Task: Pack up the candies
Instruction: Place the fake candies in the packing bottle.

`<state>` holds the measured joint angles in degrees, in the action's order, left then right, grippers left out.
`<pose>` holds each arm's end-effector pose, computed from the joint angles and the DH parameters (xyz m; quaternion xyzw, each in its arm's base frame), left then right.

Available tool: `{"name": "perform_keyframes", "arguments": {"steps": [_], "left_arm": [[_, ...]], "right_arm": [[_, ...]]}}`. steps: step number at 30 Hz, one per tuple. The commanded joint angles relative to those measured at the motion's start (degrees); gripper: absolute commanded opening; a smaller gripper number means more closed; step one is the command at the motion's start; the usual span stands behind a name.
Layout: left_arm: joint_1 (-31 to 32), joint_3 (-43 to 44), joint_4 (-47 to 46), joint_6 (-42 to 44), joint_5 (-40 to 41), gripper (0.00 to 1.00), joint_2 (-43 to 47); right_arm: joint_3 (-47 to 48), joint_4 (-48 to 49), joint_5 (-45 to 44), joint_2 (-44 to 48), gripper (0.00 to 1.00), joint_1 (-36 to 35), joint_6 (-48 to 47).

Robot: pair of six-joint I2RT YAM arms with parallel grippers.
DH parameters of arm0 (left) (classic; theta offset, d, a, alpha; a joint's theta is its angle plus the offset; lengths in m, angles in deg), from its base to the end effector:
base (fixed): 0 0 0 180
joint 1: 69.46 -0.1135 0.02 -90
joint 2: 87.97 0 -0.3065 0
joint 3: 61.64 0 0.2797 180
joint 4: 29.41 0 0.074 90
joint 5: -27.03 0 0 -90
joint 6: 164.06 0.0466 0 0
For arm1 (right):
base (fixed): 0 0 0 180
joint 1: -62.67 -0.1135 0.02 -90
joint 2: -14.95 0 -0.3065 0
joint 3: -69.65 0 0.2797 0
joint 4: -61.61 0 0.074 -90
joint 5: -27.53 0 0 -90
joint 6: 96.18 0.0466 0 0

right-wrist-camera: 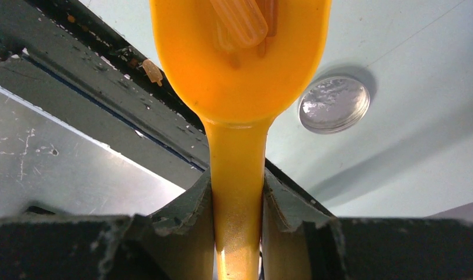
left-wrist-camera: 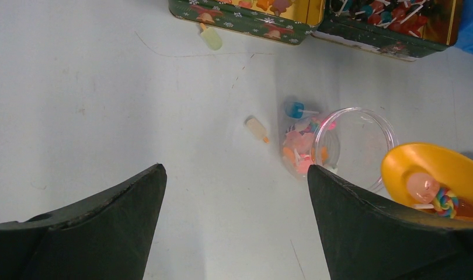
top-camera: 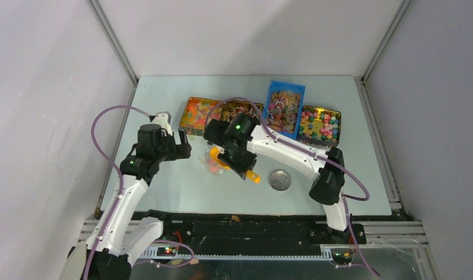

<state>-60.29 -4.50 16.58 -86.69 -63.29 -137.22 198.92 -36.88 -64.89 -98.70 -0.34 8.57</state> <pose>0.1894 -0.0308 0.3097 -0.0259 0.8988 -0.0852 0.4292 0.1957 0.3799 0.3499 -0.4067 0.9112 0.0226 0.0616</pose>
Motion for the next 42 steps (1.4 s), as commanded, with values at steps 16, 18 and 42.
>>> {"name": "perform_keyframes", "arguments": {"steps": [16, 18, 42], "left_arm": [[-0.5, -0.2, -3.5, -1.1, -15.7, 0.91, -2.1], [-0.5, 0.0, -3.8, -1.8, -19.9, 0.91, -3.6], [0.9, 2.2, -5.4, -3.6, -25.9, 0.91, -15.9]], "right_arm": [[4.2, -4.6, 1.8, -2.6, 0.00, -0.2, 0.2], [4.4, -4.5, 1.8, -2.9, 0.00, -0.3, 0.1], [5.5, -3.3, 3.0, -3.0, 0.00, -0.2, -0.1]]}}
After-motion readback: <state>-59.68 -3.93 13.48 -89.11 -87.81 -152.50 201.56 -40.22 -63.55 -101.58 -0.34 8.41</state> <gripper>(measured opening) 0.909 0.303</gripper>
